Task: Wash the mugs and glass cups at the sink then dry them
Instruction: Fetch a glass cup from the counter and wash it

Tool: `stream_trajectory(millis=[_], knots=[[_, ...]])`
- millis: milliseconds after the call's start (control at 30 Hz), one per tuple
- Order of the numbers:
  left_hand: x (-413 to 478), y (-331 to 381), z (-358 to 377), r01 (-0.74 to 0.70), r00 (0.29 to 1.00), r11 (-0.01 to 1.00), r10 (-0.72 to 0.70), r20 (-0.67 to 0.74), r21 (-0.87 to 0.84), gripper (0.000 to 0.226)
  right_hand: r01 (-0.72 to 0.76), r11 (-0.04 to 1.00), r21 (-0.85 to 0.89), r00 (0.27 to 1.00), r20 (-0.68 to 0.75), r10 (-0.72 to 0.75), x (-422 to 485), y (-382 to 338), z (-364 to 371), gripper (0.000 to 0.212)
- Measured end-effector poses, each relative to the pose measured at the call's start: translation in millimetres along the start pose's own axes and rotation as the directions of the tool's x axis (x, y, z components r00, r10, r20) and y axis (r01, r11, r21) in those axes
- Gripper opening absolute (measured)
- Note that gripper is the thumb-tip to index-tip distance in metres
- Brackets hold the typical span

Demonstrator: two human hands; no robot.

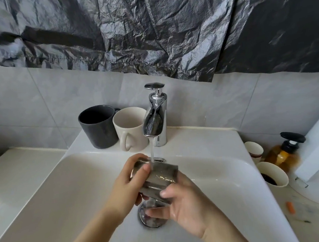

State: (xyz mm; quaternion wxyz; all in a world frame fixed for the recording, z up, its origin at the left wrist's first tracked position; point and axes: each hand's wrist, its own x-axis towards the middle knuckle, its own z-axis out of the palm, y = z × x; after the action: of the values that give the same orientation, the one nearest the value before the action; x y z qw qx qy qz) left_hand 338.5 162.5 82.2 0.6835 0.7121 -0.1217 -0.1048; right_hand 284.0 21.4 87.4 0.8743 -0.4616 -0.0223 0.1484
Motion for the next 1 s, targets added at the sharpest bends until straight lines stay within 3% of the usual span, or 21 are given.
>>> stream_trajectory(millis=[33,67,133,167,233,333,400,467,567,633,700,767,833,900,933,1000], knots=[[1.5,1.4,0.1,0.070,0.997,0.994,-0.073,-0.031,-0.080,0.027,0.054,0.964,-0.261,0.994,-0.073,-0.075,0.9,2.4,-0.8,0.044],[2.9,2.3,-1.5,0.128,0.990,0.983,-0.136,-0.048,-0.130,0.025,0.084,0.860,-0.504,0.979,-0.118,-0.164,1.8,2.7,-1.1,0.035],[3.0,3.6,-5.0,0.170,0.982,0.971,-0.182,-0.058,-0.168,0.023,0.072,0.722,-0.688,0.964,-0.137,-0.226,2.9,2.2,0.6,0.019],[1.7,4.2,-5.2,0.139,0.988,0.979,-0.148,-0.050,-0.150,0.025,0.082,0.762,-0.643,0.972,-0.118,-0.203,2.5,1.4,2.6,0.023],[-1.6,4.9,-3.1,0.044,0.999,0.996,-0.043,0.004,-0.083,0.033,0.036,0.933,-0.357,0.996,-0.060,-0.061,0.3,0.9,3.5,0.044],[-4.9,4.4,-3.4,-0.028,0.986,1.000,0.028,0.162,0.002,0.055,-0.063,0.998,-0.021,0.996,0.065,0.064,-6.4,-6.1,-1.5,0.050],[-5.2,6.1,-9.2,0.038,0.962,0.999,-0.028,0.270,-0.029,0.058,-0.061,0.995,-0.074,0.998,0.025,0.063,-8.8,-10.4,-5.2,0.040],[-5.4,8.5,-12.2,0.212,0.932,0.965,-0.152,0.330,-0.155,0.053,-0.002,0.955,-0.296,0.987,-0.152,-0.045,-6.5,-8.2,-4.8,0.033],[-4.1,8.8,-6.2,0.350,0.923,0.903,-0.285,0.260,-0.251,0.044,0.056,0.832,-0.552,0.949,-0.230,-0.216,2.7,6.0,3.2,0.032],[-1.2,4.9,-4.0,0.293,0.953,0.931,-0.266,0.146,-0.218,0.040,0.026,0.753,-0.657,0.964,-0.183,-0.193,4.9,15.3,12.5,0.035],[-0.4,2.2,-5.9,0.120,0.992,0.989,-0.115,0.054,-0.088,0.030,0.009,0.818,-0.576,0.984,-0.140,-0.109,5.3,13.9,11.1,0.039],[0.7,0.1,-12.1,-0.186,0.981,0.968,0.171,0.096,0.171,0.031,-0.034,0.969,-0.247,0.998,-0.060,0.020,2.1,5.7,3.3,0.037],[3.0,-4.4,-16.9,-0.363,0.929,0.866,0.310,0.201,0.343,0.040,-0.067,0.994,0.081,0.998,0.019,0.065,-3.0,-2.8,0.4,0.028],[-0.4,-1.7,-15.2,-0.242,0.957,0.940,0.190,0.221,0.240,0.032,-0.036,0.992,0.119,0.999,0.015,0.034,-4.7,-2.8,-1.4,0.027],[-1.0,1.6,-12.4,-0.094,0.974,0.988,0.066,0.217,0.120,0.031,-0.012,1.000,0.011,1.000,-0.017,0.012,-3.6,-0.2,-1.7,0.029],[-3.9,7.4,-6.4,0.221,0.953,0.973,-0.201,0.226,-0.068,0.057,0.043,0.932,-0.361,0.988,-0.121,-0.093,2.7,8.0,1.4,0.036]])
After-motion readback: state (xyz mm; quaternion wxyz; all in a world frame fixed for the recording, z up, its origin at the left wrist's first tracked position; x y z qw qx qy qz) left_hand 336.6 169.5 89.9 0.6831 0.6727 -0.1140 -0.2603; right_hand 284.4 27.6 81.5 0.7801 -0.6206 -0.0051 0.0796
